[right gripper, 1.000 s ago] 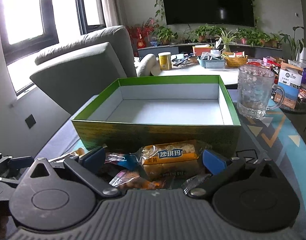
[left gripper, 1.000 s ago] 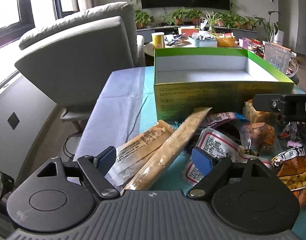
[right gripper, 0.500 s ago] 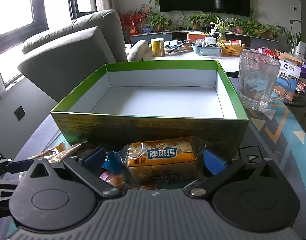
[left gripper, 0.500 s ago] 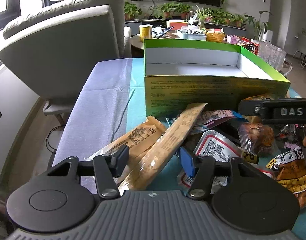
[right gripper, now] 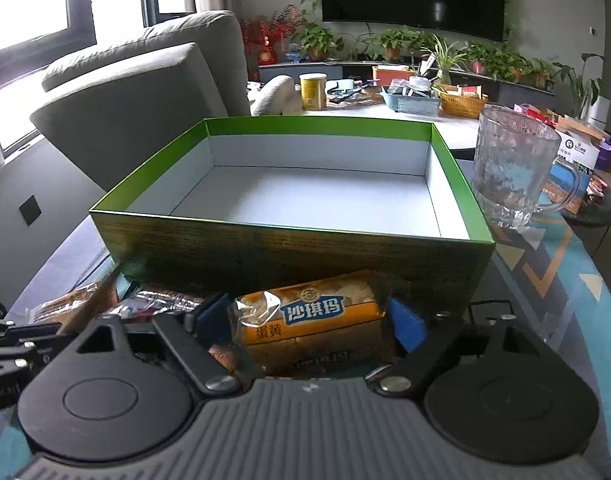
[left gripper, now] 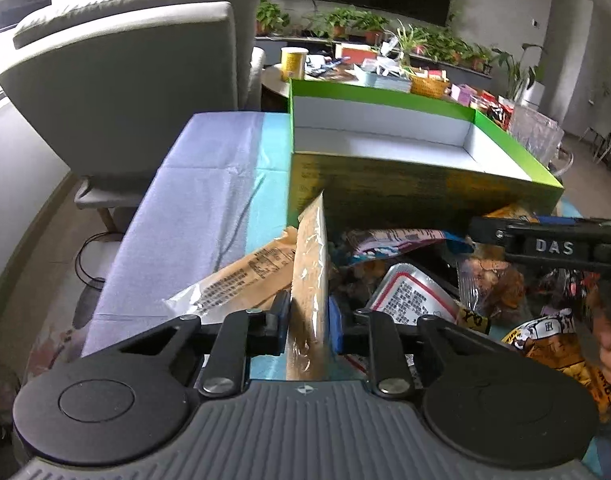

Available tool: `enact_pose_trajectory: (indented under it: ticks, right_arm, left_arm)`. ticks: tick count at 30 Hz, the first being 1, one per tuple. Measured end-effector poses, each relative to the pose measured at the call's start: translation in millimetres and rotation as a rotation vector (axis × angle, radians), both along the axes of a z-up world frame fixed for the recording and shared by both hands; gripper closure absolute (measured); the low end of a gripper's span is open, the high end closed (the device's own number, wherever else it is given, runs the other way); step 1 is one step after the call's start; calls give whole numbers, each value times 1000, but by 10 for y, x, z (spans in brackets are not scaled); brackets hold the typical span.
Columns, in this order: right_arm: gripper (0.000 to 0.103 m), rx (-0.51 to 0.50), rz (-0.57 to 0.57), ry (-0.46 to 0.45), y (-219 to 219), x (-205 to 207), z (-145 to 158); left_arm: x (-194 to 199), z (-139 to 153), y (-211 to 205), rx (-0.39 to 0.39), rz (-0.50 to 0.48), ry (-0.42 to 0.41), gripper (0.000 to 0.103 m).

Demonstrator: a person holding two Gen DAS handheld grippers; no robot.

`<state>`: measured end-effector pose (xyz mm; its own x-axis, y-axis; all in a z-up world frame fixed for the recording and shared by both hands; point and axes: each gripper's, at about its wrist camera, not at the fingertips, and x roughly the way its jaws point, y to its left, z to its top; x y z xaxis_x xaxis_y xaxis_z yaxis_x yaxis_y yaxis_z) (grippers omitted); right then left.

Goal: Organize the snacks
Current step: 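Grasp the wafer stick with the left tool while the right grasps the sachima, then drop the wafer stick into the green box while the right tool drops the sachima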

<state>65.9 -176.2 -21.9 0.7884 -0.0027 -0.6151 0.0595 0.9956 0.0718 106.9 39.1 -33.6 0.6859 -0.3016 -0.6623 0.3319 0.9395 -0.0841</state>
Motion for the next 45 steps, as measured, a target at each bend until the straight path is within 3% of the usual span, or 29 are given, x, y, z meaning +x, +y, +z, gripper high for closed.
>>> enact_pose_trajectory:
  ticks: [17,28,34,45]
  right_arm:
    - [40,132,29,-155,-197,-314,401]
    - [40,155,8,-266,-394,-111,698]
    - [40,163,-34,-263,-500,75,676]
    - [40,198,-66,-191,-603,384,453]
  left_arm:
    - [-151,444,5,-3,48,-148,85]
    - [236,808,-453,-4,-18,-235,85]
    - [618,794,-627,-63,-39,-207,85]
    - [1098,591,-857,-46,-21,-192,84]
